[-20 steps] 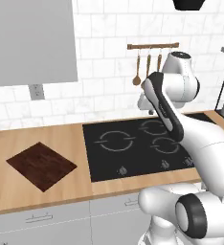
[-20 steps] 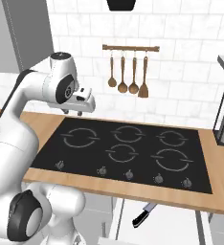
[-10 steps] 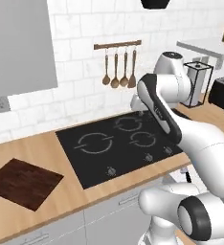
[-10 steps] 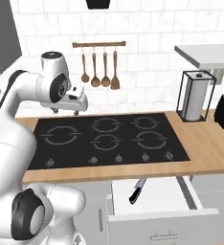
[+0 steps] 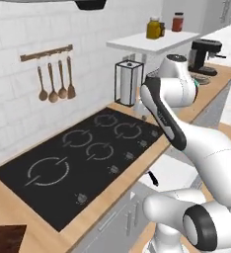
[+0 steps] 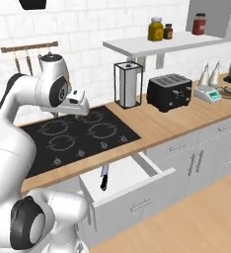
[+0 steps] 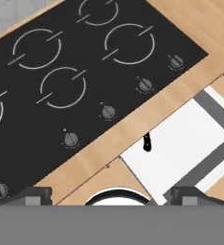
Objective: Pick up the knife from the drawer and place it on the cutting board. Then place the meat from the plate to the cutting board.
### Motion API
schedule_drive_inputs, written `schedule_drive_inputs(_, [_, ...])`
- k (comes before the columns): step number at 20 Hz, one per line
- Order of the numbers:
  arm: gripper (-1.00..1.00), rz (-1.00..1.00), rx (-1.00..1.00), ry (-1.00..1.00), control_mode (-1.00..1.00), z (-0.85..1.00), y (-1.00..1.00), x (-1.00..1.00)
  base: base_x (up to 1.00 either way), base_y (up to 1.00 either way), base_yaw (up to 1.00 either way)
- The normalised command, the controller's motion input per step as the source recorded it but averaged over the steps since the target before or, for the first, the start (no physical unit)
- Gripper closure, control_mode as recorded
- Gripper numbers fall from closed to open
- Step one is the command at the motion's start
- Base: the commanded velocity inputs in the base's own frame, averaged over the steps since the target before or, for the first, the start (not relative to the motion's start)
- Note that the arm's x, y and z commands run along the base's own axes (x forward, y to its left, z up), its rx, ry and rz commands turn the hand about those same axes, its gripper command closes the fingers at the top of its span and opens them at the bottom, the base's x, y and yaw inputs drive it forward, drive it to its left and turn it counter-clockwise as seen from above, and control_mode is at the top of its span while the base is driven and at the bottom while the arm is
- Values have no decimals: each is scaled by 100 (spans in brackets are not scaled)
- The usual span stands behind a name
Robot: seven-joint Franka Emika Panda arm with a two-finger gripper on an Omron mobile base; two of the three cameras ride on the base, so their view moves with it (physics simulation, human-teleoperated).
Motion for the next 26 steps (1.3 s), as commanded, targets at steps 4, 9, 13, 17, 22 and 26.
schedule_drive_inputs(4, [-100,0,0,0,100,0,0,0,-14,16,-65])
schedule_drive_inputs(9, [-100,0,0,0,100,0,0,0,-39,20,-59])
schedule_drive_inputs(13, [-100,0,0,0,100,0,0,0,-8,12,-40])
schedule_drive_inputs(17, [-100,0,0,0,100,0,0,0,-20,2,-34])
schedule_drive_inputs(22, [-100,0,0,0,100,0,0,0,-38,3,-21])
schedule_drive_inputs(26, [-100,0,0,0,100,0,0,0,-19,52,-9])
